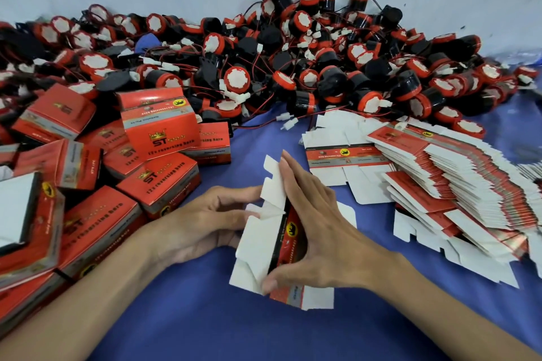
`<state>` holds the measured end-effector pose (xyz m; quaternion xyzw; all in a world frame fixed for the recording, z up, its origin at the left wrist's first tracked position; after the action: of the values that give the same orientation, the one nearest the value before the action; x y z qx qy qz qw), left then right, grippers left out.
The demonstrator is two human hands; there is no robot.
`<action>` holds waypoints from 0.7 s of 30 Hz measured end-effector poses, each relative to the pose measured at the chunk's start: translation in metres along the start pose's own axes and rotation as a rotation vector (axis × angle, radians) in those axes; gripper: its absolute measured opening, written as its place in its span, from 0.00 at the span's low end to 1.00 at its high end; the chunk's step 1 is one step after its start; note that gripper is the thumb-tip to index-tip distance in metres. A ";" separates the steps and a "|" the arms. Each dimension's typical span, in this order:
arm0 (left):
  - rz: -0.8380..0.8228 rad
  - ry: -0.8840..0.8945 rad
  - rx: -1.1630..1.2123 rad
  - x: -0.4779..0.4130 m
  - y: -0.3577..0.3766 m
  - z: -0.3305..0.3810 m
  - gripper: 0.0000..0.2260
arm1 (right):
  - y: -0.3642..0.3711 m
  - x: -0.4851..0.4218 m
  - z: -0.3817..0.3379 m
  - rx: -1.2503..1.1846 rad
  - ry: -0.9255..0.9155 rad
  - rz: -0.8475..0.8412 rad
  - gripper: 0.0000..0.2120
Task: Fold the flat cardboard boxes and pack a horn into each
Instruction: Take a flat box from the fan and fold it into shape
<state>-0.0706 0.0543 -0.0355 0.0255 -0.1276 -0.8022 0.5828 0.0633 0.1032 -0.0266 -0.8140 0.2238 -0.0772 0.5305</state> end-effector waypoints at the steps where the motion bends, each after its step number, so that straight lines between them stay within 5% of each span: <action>1: -0.008 -0.010 -0.050 0.000 0.000 -0.001 0.22 | 0.000 -0.001 0.001 -0.024 0.022 -0.015 0.64; 4: 0.011 -0.003 -0.102 -0.003 0.008 -0.003 0.18 | -0.003 -0.004 0.004 -0.146 0.080 -0.018 0.64; 12: 0.035 -0.029 0.335 -0.004 0.015 -0.001 0.24 | -0.007 -0.006 0.002 -0.116 0.092 0.050 0.55; 17: 0.161 -0.065 0.261 -0.004 0.012 -0.003 0.10 | -0.008 -0.004 -0.001 -0.139 0.068 0.099 0.55; 21: 0.096 0.011 0.165 -0.006 0.009 0.000 0.15 | -0.007 -0.003 0.001 -0.157 0.061 0.116 0.54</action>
<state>-0.0598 0.0576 -0.0345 0.0714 -0.1911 -0.7599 0.6173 0.0628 0.1075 -0.0198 -0.8360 0.2920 -0.0534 0.4615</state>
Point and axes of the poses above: each hand's wrist, its own x-axis away from the middle knuckle, its own y-axis out of the palm, z = x × y, the point moved 5 cm from there along -x, towards the middle knuckle, and after that the axes turned 3 degrees about -z, right-handed, at the moved point
